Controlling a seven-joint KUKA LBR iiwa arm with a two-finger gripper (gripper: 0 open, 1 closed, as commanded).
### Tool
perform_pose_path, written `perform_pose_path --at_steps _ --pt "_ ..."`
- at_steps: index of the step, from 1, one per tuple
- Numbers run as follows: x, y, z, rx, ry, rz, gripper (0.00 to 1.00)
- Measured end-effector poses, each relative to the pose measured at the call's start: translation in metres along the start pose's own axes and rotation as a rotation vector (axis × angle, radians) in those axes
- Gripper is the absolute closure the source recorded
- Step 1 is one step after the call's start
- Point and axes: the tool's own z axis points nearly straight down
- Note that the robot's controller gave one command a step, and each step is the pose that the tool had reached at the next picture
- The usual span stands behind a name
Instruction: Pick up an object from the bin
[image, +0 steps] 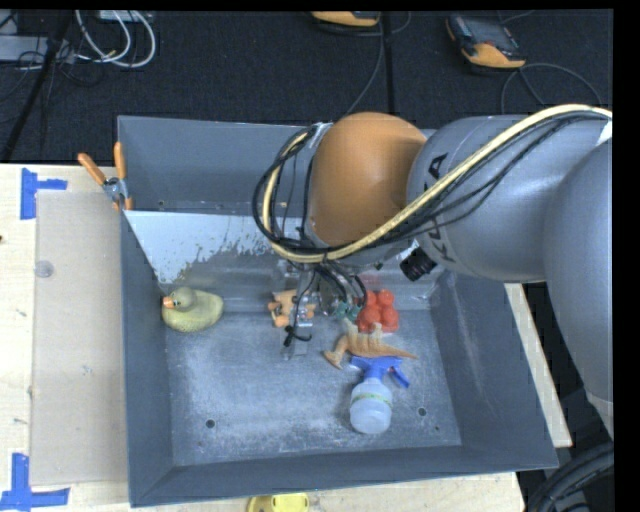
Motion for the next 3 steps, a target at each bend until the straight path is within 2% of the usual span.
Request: perform_pose_path --at_steps 1,2,3 --pt "-0.002 -0.001 -0.005 -0.001 -0.008 0.002 0.00" --pt "0.010 -0.040 -0.032 -0.001 0.001 -0.045 0.00" --pt "0.005 -0.063 -0.060 0.002 -0.007 -0.032 0.00"
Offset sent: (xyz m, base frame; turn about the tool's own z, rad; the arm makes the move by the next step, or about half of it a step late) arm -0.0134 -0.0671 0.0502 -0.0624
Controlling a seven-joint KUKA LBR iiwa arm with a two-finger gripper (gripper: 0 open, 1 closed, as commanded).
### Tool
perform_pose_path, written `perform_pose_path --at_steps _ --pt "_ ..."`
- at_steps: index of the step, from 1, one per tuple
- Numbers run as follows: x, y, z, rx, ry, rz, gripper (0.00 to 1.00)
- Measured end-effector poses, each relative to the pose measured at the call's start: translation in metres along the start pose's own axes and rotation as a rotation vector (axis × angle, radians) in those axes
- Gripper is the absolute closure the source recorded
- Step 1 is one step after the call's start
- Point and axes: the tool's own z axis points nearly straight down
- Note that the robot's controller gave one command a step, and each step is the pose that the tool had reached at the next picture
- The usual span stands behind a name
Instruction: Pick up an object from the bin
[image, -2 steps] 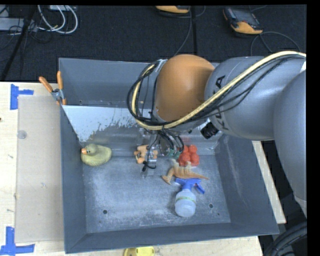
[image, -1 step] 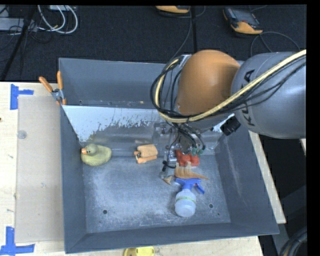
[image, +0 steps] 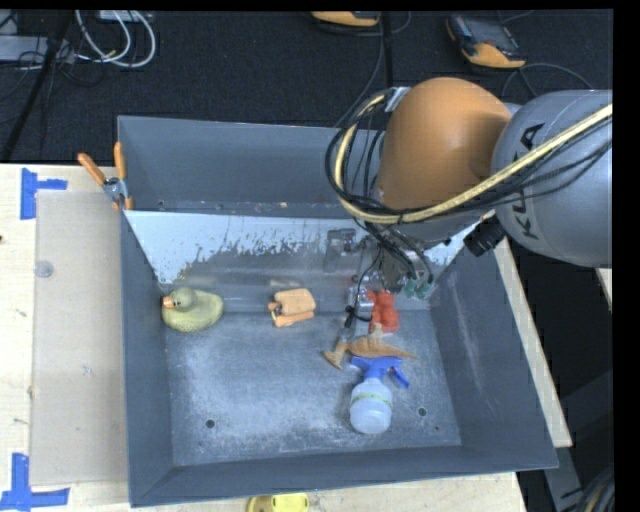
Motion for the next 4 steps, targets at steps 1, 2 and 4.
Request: perform_pose_path --at_steps 1,2,4 --pt "0.001 -0.018 0.024 -0.004 -0.006 0.013 0.00" --pt "0.037 -0.059 0.063 -0.002 0.004 0.046 0.00" --pt "0.053 -0.080 0.093 -0.002 0.001 -0.063 0.00"
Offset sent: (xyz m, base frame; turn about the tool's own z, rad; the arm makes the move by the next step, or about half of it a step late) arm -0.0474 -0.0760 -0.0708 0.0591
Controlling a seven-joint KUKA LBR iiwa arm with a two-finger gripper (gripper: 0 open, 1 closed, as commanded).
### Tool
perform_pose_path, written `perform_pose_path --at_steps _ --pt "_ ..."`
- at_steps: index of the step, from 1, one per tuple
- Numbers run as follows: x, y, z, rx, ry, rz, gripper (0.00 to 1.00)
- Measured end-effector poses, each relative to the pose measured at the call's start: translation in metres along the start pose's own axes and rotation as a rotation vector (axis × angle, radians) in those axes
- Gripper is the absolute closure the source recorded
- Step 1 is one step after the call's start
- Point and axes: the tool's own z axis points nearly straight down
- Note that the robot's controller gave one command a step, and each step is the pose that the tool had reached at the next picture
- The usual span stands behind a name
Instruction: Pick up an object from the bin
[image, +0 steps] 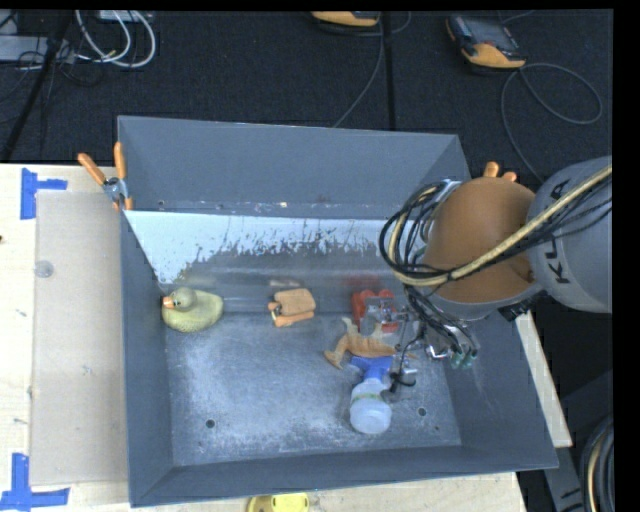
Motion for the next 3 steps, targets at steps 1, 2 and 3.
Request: perform_pose_path --at_steps 1,2,3 --pt "0.0167 -0.0230 0.0640 -0.001 0.005 -0.139 1.00" --pt "0.0167 -0.0231 0.0640 -0.001 0.005 -0.137 0.00" --pt "0.0168 -0.0231 0.0640 -0.001 0.005 -0.137 0.00"
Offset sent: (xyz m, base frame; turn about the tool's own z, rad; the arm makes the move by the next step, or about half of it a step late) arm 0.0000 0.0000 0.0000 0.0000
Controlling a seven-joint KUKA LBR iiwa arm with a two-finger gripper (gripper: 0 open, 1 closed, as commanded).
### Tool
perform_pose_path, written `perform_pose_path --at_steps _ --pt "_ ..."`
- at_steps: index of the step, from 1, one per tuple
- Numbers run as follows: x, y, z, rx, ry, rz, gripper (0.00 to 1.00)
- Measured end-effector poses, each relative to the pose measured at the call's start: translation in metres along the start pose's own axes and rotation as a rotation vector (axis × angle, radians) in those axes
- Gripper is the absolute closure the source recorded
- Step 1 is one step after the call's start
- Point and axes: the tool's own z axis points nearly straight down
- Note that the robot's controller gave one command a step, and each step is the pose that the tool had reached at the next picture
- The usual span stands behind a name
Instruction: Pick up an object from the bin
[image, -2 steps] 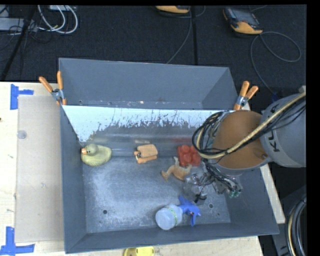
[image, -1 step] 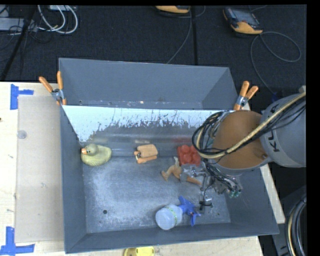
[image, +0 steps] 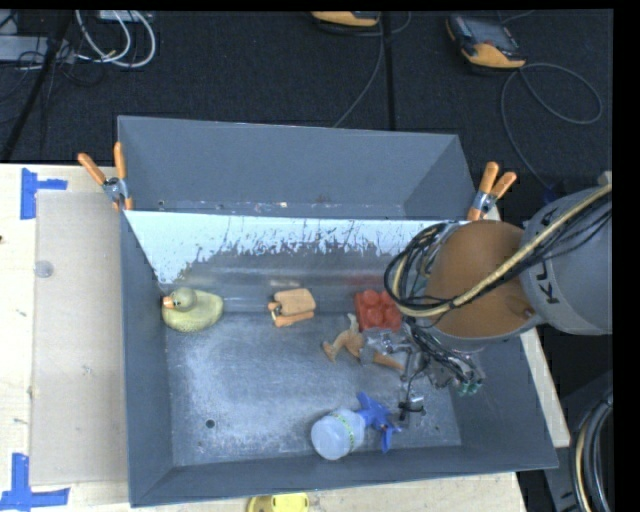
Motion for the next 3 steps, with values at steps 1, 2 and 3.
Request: perform_pose_path --at_steps 1,2,3 --pt "0.008 0.004 -0.004 0.001 0.001 -0.037 0.00" --pt "0.013 0.031 0.000 0.001 0.001 -0.230 0.00" --pt "0.018 0.050 0.010 -0.002 0.013 -0.543 1.00"
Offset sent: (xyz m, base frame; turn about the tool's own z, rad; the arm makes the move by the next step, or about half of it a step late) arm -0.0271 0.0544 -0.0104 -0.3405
